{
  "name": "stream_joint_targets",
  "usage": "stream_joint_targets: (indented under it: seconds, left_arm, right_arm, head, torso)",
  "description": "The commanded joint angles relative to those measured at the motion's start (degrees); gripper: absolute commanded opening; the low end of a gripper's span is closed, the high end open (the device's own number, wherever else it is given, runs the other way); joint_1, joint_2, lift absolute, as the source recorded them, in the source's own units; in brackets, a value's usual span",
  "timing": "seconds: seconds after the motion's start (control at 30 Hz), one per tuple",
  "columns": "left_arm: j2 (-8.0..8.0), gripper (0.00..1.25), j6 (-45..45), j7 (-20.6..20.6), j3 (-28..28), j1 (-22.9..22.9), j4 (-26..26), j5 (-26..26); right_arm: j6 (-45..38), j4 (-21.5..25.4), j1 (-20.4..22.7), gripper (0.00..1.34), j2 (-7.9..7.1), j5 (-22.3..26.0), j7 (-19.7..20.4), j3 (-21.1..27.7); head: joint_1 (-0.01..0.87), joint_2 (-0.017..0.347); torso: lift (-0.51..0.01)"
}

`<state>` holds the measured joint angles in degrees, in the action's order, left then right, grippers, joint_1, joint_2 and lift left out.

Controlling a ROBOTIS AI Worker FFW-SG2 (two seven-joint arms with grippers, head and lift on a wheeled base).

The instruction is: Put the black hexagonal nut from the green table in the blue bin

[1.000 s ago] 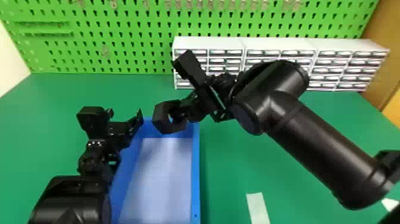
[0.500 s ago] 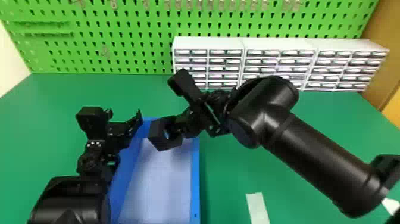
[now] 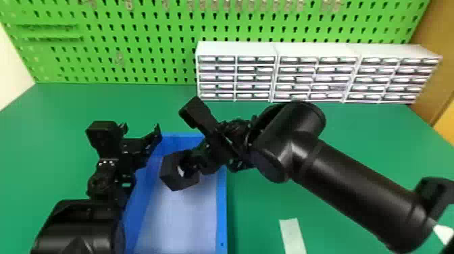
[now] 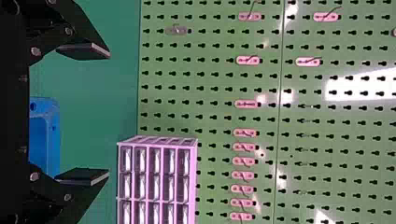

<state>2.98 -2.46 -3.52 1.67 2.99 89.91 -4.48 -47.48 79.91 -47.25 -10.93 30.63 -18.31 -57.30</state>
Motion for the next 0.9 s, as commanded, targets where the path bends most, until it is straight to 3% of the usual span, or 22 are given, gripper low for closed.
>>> stream_joint_targets:
  seconds: [0.0, 0.37, 0.5, 0.67, 0.87]
  left_arm:
    - [0.1, 0.89, 0.0, 0.0, 0.0, 0.0, 0.0, 0.0]
    - [0.1, 0.89, 0.0, 0.0, -0.09, 0.09, 0.0, -0.09]
    - [0.1, 0.89, 0.0, 0.0, -0.09, 0.09, 0.0, -0.09]
    - [0.1, 0.89, 0.0, 0.0, -0.09, 0.09, 0.0, -0.09]
    - [0.1, 0.89, 0.0, 0.0, -0.09, 0.0, 0.0, -0.18]
  right_arm:
    - [0.28, -0.01, -0.12, 0.3, -0.06, 0.75, 0.12, -0.97]
    - [0.28, -0.01, -0.3, 0.32, -0.06, 0.92, 0.12, -1.14]
    - [0.28, -0.01, -0.3, 0.55, -0.06, 0.84, 0.12, -1.14]
    - [0.28, -0.01, -0.21, 0.6, -0.06, 0.66, 0.12, -1.06]
    - [0.2, -0.01, -0.12, 0.9, -0.06, 0.49, 0.12, -0.88]
  head:
    - [0.686, 0.051]
    - [0.686, 0.051]
    - [0.686, 0.051]
    - [0.686, 0.051]
    - [0.686, 0.051]
  torso:
    - [-0.096]
    - [-0.096]
    - [-0.096]
    - [-0.096]
    - [-0.096]
